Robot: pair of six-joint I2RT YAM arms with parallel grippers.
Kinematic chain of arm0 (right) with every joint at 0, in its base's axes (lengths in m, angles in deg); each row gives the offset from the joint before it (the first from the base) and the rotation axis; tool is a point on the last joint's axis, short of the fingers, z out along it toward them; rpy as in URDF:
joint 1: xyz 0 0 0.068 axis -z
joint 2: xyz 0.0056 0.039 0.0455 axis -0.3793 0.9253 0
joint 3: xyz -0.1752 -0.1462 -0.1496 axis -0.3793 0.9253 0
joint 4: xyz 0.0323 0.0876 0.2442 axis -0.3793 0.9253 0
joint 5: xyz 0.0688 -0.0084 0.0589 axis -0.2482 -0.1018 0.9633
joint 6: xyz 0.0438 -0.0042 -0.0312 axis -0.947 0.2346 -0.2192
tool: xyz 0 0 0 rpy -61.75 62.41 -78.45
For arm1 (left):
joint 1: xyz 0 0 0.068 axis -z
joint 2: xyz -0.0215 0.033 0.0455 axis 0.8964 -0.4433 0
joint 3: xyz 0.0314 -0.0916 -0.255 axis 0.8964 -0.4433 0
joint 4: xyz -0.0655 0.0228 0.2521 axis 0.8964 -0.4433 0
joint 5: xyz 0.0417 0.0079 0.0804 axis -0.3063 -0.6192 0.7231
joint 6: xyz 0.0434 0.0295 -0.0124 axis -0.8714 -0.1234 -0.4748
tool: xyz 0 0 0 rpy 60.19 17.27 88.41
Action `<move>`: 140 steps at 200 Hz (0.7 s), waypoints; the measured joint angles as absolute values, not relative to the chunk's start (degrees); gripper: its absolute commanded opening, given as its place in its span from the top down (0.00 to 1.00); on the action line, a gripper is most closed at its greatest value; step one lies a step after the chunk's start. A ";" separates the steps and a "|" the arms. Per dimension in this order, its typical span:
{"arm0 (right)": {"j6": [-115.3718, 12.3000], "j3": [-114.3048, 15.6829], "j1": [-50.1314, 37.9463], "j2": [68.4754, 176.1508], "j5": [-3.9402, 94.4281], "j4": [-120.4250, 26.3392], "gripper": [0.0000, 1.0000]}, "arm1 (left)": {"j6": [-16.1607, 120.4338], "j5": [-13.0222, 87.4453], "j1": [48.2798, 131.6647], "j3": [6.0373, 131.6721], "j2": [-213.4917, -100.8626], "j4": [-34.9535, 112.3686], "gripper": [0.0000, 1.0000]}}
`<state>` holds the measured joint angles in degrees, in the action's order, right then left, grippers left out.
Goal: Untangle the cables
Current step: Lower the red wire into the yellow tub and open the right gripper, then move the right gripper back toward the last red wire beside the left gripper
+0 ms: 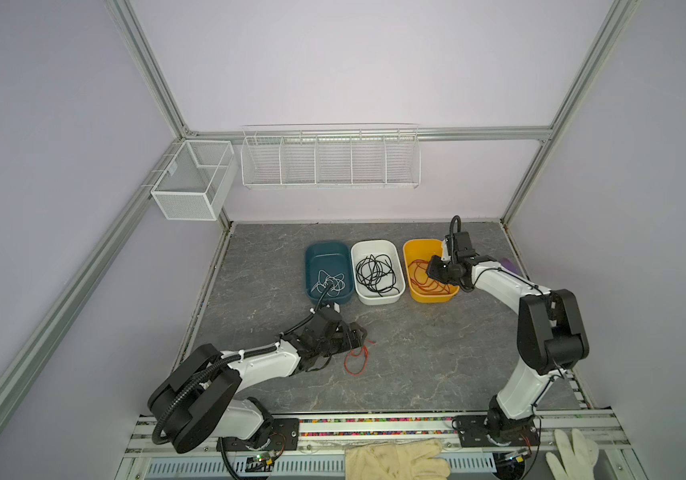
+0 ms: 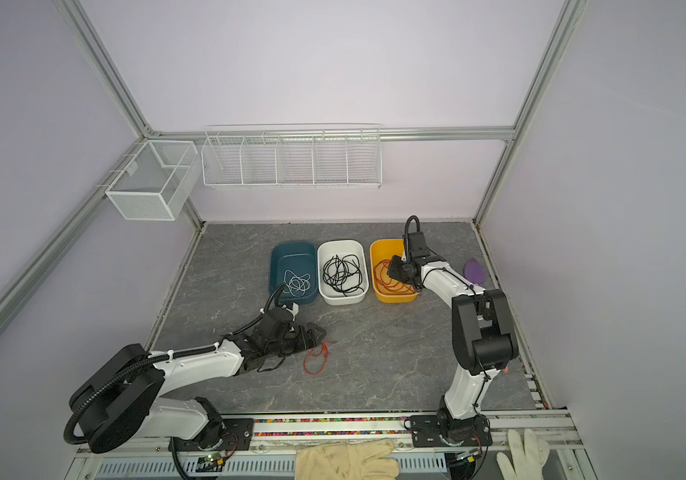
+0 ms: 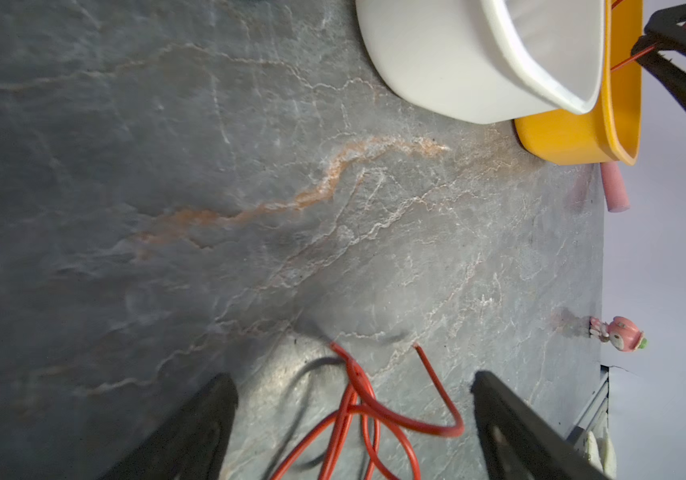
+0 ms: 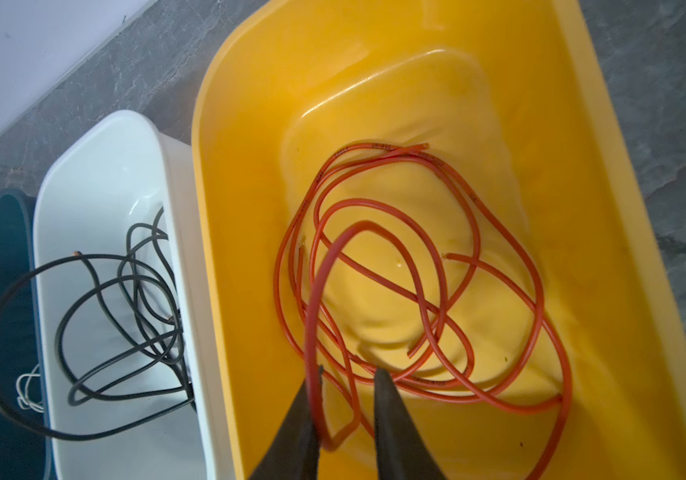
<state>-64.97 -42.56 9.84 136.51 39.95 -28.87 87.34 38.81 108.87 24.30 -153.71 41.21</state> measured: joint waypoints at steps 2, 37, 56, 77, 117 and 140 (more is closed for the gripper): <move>-65.06 -42.56 9.84 136.51 39.95 -28.83 0.68 | 87.36 38.81 108.87 24.30 -153.66 41.10 0.11; -65.39 -42.56 9.84 134.98 39.40 -27.01 0.56 | 87.17 38.88 108.87 24.30 -152.64 39.11 0.11; -65.67 -42.56 9.84 132.66 39.11 -26.07 0.50 | 86.93 39.10 108.87 24.30 -151.94 37.76 0.11; -65.67 -42.54 9.84 129.67 39.14 -25.42 0.42 | 86.60 39.25 108.87 24.30 -151.26 36.33 0.11; -65.82 -41.18 9.84 124.68 39.51 -24.52 0.25 | 85.88 39.73 108.87 24.30 -149.47 32.86 0.10; -65.54 -39.72 9.84 122.48 40.38 -24.04 0.22 | 85.72 40.56 108.87 24.34 -147.94 30.72 0.09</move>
